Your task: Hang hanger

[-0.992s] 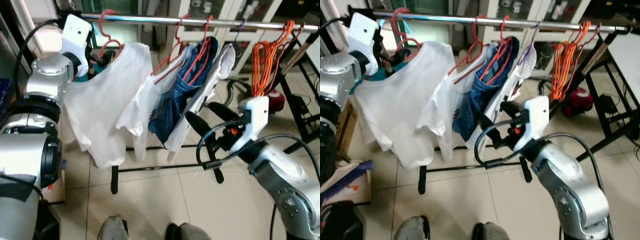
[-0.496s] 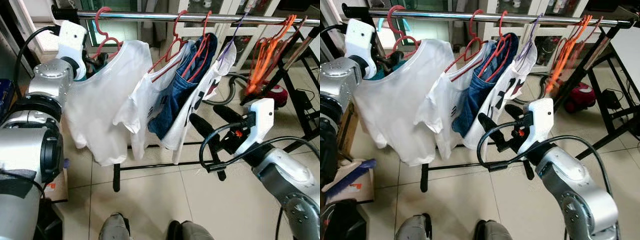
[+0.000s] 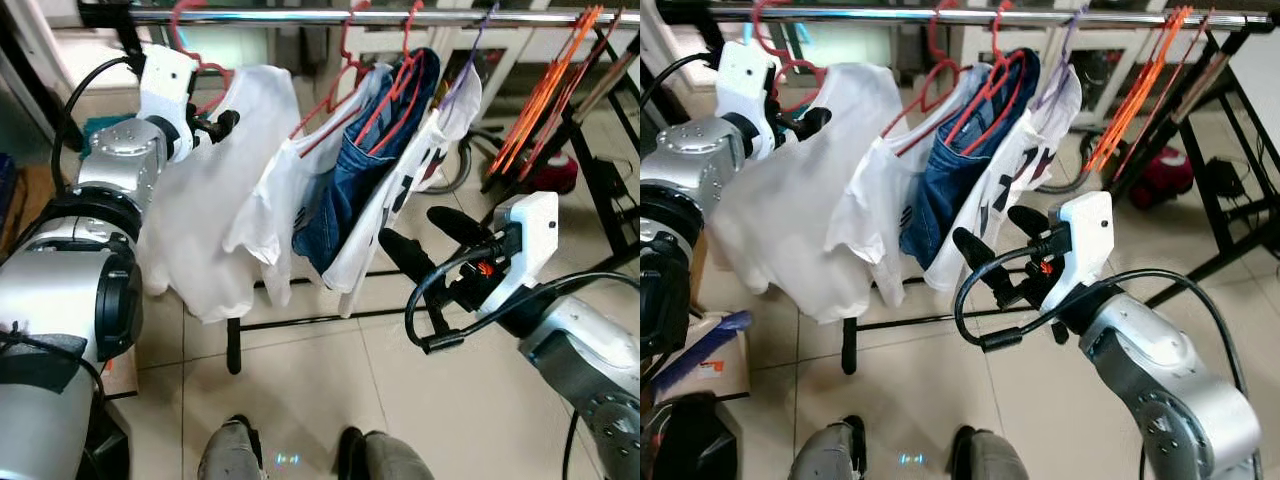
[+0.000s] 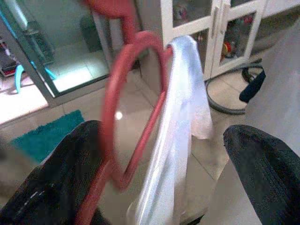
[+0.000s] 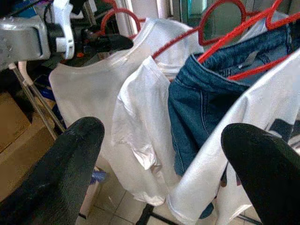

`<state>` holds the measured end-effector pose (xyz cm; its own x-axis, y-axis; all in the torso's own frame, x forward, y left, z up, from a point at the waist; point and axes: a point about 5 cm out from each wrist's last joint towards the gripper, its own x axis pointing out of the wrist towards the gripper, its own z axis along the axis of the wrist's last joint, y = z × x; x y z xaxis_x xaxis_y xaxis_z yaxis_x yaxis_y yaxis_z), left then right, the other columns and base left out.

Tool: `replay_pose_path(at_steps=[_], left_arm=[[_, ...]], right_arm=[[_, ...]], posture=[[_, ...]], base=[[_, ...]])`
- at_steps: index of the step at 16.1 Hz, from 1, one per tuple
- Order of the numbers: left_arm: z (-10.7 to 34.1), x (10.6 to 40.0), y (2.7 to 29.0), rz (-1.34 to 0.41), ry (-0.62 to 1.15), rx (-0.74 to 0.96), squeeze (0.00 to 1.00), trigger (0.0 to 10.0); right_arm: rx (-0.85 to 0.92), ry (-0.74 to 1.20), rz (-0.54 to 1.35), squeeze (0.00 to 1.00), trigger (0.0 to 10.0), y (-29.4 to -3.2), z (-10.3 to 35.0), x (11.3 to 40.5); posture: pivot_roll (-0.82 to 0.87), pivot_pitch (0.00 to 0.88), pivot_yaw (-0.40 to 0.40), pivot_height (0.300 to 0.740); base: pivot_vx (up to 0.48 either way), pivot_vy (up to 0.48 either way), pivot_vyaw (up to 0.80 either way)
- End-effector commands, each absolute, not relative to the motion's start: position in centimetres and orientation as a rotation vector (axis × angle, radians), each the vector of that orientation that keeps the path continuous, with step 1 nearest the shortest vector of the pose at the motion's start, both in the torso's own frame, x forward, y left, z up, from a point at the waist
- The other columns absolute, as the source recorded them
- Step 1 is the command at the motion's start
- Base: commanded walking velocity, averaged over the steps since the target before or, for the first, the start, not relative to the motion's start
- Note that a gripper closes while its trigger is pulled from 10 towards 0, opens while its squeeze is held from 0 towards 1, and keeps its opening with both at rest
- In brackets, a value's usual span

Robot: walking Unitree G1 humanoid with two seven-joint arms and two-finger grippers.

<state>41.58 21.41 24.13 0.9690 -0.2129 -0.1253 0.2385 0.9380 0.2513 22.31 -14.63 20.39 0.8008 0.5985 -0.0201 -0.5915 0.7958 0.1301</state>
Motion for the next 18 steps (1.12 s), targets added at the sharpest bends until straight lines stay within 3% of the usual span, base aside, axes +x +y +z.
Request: replay_pose_path(at_steps=[1,7,8,9,10,18], left_arm=[[24.8,41.8,21.3,-0.200,0.093,0.305,0.00,10.0],[25.8,41.8,22.6,-0.095,0.061,0.251,0.00,10.0],[26.0,41.8,22.7,-0.095,0.047,0.207,0.00,6.2],[26.2,41.8,22.6,-0.116,0.037,0.159,0.00,1.5],[26.3,41.7,22.5,-0.141,0.035,0.132,0.00,0.0],[26.5,41.5,23.0,-0.216,0.047,0.119,0.00,0.0]], right_arm=[[0.110,0.050,0.633,0.00,10.0,-14.9,20.9,21.9],[0.113,0.059,0.621,0.00,10.0,-15.0,20.9,21.9],[0.112,0.061,0.623,0.00,10.0,-15.0,20.9,22.0],[0.111,0.064,0.627,0.00,10.0,-15.0,20.8,22.0],[0.109,0.067,0.632,0.00,10.0,-14.9,20.8,22.0],[0.092,0.089,0.675,0.00,10.0,-14.4,20.5,22.0]], posture=[[-0.21,0.233,-0.030,0.740],[-0.20,0.228,-0.030,0.740],[-0.20,0.224,-0.031,0.740],[-0.20,0.222,-0.033,0.740],[-0.20,0.220,-0.033,0.740],[-0.19,0.201,-0.033,0.740]], base=[[0.000,0.000,0.00],[0.000,0.000,0.00],[0.000,0.000,0.00],[0.000,0.000,0.00],[0.000,0.000,0.00],[0.000,0.000,0.00]])
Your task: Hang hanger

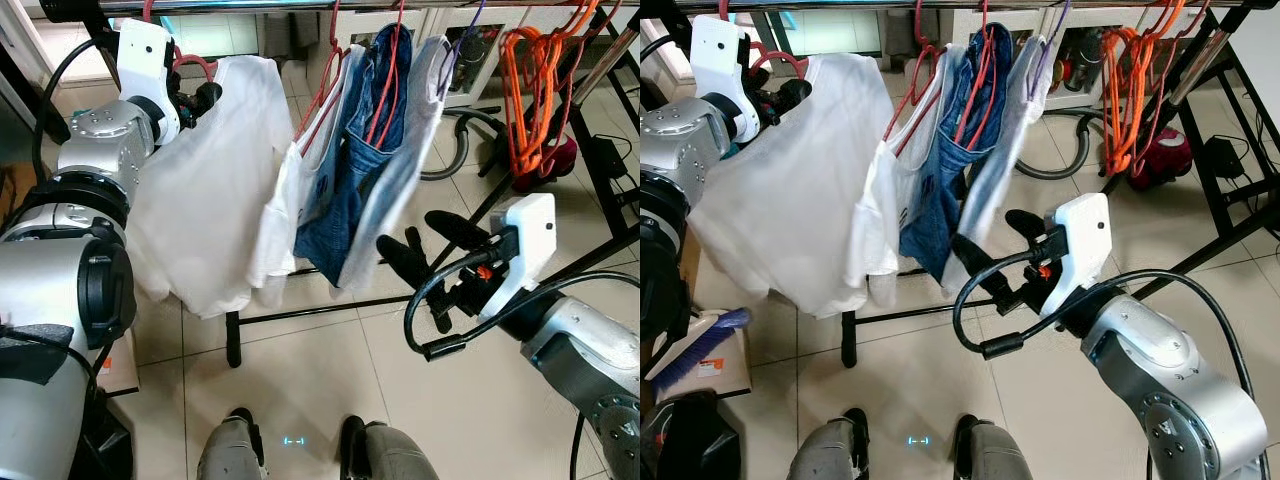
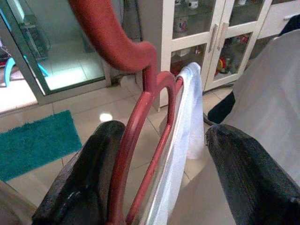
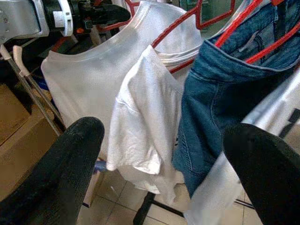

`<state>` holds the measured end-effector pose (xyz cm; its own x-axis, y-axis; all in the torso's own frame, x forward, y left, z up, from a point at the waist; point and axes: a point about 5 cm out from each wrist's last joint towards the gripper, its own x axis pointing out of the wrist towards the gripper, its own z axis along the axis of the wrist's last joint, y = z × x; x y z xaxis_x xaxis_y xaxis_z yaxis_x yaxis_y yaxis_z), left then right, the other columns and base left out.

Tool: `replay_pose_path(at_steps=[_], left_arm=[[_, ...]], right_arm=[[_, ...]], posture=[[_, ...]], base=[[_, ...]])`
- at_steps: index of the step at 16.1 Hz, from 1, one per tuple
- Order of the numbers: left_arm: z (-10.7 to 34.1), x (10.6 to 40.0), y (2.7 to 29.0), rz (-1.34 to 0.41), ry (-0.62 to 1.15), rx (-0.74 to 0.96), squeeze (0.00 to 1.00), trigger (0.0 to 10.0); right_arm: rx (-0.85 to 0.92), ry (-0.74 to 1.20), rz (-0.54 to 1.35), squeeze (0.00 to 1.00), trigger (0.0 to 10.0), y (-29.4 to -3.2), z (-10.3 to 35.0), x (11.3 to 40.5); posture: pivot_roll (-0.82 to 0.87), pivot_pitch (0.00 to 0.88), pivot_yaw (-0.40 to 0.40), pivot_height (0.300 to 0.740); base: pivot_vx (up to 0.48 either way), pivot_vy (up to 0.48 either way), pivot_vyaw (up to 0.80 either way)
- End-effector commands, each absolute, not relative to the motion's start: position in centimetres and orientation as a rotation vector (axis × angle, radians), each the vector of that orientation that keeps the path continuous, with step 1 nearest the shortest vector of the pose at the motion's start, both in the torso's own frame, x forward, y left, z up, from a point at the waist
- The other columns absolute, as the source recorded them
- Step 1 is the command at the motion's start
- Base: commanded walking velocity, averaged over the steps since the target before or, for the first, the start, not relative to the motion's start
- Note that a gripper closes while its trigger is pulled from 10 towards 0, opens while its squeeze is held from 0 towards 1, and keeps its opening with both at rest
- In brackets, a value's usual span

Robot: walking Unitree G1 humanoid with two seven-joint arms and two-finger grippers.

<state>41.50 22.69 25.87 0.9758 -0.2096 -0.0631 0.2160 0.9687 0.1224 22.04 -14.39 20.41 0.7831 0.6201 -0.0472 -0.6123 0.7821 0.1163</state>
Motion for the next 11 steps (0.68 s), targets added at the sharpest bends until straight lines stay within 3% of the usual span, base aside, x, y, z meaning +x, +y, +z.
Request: replay_pose_path(at_steps=[1,11], left_arm=[[26.55,41.48,22.98,-0.221,0.048,0.118,0.00,0.0],[26.92,41.23,23.68,-0.251,0.072,0.187,0.00,0.0]], right_arm=[[0.092,0.089,0.676,0.00,10.0,-14.44,20.47,22.00],[0.097,0.101,0.703,0.00,10.0,-13.96,20.01,21.84]], posture=[[-0.19,0.201,-0.033,0.740],[-0.16,0.174,-0.026,0.740]], base=[[0.000,0.000,0.00],[0.000,0.000,0.00]])
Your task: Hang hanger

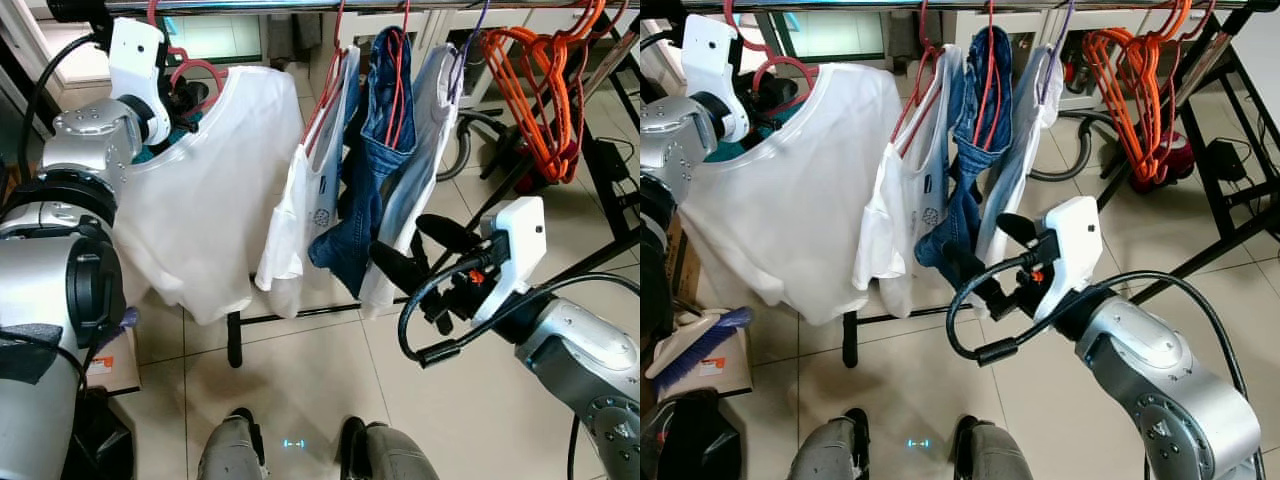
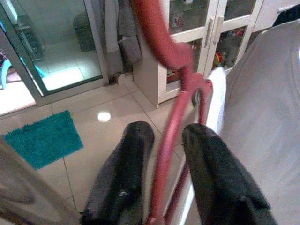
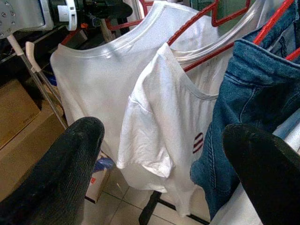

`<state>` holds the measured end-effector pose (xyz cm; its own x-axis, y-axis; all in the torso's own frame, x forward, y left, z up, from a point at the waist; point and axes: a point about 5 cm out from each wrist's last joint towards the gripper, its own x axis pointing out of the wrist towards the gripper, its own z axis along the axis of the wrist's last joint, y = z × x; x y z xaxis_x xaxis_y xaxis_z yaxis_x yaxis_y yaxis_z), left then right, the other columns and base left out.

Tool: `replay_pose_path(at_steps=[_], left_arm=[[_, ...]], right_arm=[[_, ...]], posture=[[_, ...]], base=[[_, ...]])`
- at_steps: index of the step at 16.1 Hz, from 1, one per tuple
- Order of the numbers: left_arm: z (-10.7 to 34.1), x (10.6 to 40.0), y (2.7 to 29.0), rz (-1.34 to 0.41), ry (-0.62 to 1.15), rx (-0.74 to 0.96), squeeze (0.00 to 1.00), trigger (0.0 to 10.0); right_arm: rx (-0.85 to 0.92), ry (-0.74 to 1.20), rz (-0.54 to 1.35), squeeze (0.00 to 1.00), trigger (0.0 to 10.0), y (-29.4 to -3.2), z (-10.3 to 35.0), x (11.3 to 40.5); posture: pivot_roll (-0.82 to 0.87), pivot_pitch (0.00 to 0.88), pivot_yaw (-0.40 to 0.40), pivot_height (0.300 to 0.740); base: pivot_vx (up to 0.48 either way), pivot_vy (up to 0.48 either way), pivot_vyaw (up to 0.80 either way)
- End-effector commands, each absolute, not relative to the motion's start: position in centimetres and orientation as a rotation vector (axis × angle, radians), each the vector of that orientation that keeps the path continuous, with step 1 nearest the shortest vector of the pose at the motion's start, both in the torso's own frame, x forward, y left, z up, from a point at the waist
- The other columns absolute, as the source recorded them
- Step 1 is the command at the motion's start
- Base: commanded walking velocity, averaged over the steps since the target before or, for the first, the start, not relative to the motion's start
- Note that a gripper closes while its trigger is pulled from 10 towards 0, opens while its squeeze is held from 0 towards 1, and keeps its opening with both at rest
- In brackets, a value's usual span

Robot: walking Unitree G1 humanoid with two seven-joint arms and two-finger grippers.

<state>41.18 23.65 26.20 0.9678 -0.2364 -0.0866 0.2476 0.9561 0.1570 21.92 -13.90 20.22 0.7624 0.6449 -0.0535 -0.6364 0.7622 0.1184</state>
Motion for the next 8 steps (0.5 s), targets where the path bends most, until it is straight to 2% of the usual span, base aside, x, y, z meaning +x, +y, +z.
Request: replay_pose_path(at_steps=[1,8], left_arm=[[26.95,41.22,23.71,-0.254,0.075,0.189,0.00,0.0],[26.92,41.17,23.78,-0.264,0.095,0.224,0.00,0.0]], right_arm=[[0.097,0.103,0.711,0.00,10.0,-13.86,19.97,21.77],[0.087,0.104,0.718,0.00,10.0,-13.81,19.91,21.79]], posture=[[-0.16,0.172,-0.025,0.740],[-0.16,0.173,-0.024,0.740]], base=[[0.000,0.000,0.00],[0.000,0.000,0.00]])
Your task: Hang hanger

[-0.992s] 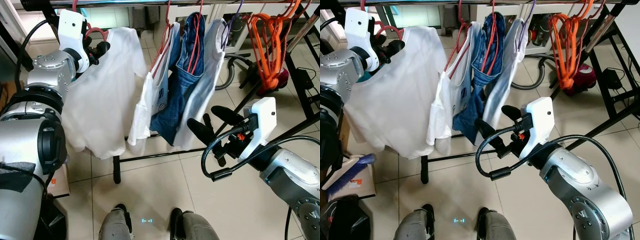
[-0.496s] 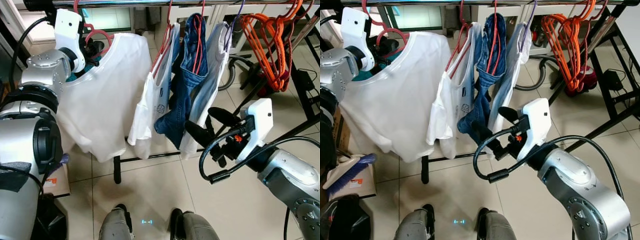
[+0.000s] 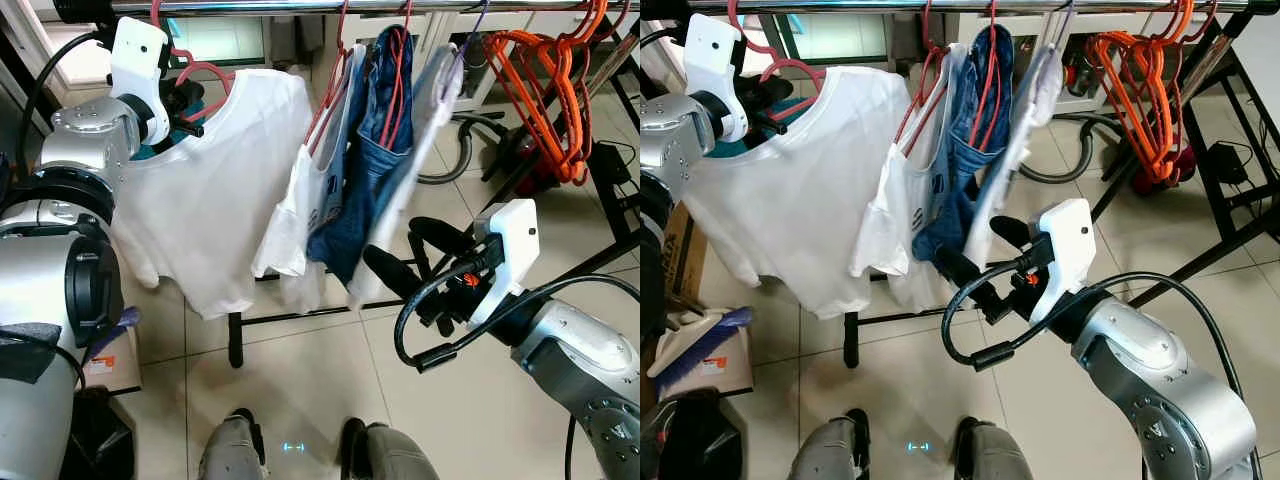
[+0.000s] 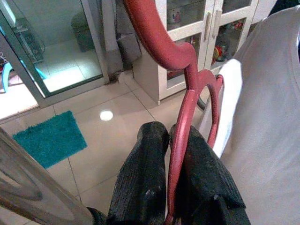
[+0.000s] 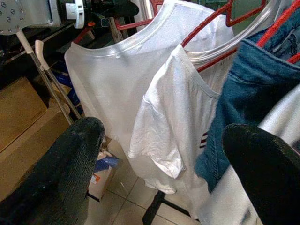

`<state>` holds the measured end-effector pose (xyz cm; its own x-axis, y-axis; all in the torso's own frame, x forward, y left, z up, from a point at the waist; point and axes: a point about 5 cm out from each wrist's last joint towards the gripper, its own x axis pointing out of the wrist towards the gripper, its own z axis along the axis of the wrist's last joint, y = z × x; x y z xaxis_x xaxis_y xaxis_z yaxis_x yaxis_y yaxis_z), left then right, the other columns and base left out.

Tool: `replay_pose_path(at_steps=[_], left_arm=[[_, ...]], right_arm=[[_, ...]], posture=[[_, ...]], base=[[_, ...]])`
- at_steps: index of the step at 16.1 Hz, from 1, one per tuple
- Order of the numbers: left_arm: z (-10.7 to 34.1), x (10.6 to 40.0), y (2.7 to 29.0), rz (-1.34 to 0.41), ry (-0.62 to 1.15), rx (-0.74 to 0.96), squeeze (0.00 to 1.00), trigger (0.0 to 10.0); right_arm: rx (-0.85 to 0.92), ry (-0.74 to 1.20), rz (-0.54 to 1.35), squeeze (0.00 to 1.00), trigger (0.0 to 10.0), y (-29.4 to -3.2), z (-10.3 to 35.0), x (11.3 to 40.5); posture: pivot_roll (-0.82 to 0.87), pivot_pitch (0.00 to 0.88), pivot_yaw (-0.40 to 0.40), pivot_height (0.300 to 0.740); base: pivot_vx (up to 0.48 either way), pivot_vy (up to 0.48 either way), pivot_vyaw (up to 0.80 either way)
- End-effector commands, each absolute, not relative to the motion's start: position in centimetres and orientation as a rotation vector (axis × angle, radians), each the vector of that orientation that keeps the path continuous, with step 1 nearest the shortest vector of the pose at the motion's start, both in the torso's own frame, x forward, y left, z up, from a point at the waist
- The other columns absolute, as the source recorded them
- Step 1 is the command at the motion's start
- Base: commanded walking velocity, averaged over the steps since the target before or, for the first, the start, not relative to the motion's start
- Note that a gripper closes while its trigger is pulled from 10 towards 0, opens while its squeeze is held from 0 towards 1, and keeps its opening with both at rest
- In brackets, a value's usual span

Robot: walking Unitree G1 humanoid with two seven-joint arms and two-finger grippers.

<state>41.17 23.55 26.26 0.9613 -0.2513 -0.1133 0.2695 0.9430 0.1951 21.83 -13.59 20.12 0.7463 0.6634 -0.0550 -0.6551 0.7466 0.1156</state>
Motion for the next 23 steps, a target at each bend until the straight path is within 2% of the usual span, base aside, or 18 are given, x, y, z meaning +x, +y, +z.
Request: replay_pose_path(at_steps=[1,5,8,11,15,18,21,23], left_arm=[[26.9,41.2,23.8,-0.262,0.098,0.231,0.00,0.0],[27.4,41.2,24.0,-0.221,0.087,0.265,0.00,0.0],[29.7,41.3,24.3,-0.157,-0.025,0.206,0.00,0.0],[30.7,41.3,24.2,-0.169,-0.101,0.162,0.00,0.0],[29.1,41.0,23.9,-0.247,-0.136,0.145,0.00,0.0],[27.5,40.4,25.0,-0.184,-0.169,0.161,0.00,0.0],[26.1,39.1,25.5,-0.186,-0.175,0.187,0.00,0.0],[25.4,37.1,25.1,-0.202,-0.194,0.161,0.00,0.0]], right_arm=[[0.082,0.103,0.717,0.00,10.0,-13.8,19.9,21.8],[0.076,0.097,0.713,0.00,10.0,-13.8,19.9,21.9],[0.072,0.055,0.657,0.00,10.0,-14.4,20.3,22.4],[0.081,0.047,0.647,0.00,10.0,-14.4,20.3,22.4],[0.083,0.037,0.662,0.00,10.0,-14.1,20.2,22.5],[0.079,0.060,0.698,0.00,10.0,-13.8,19.9,22.3],[0.080,0.081,0.712,0.00,10.0,-13.7,19.4,22.4],[0.088,0.091,0.728,0.00,10.0,-13.3,18.8,22.6]], posture=[[-0.16,0.173,-0.023,0.740],[-0.16,0.169,-0.018,0.740],[-0.16,0.165,-0.008,0.740],[-0.15,0.160,-0.007,0.740],[-0.14,0.152,-0.014,0.740],[-0.13,0.143,-0.022,0.740],[-0.11,0.134,-0.028,0.740],[-0.08,0.124,-0.034,0.740]], base=[[0.000,0.000,0.00],[0.000,0.000,0.00],[0.000,0.000,0.00],[0.000,0.000,0.00],[0.000,0.000,0.00],[0.000,0.000,0.00],[0.000,0.000,0.00],[0.000,0.000,0.00]])
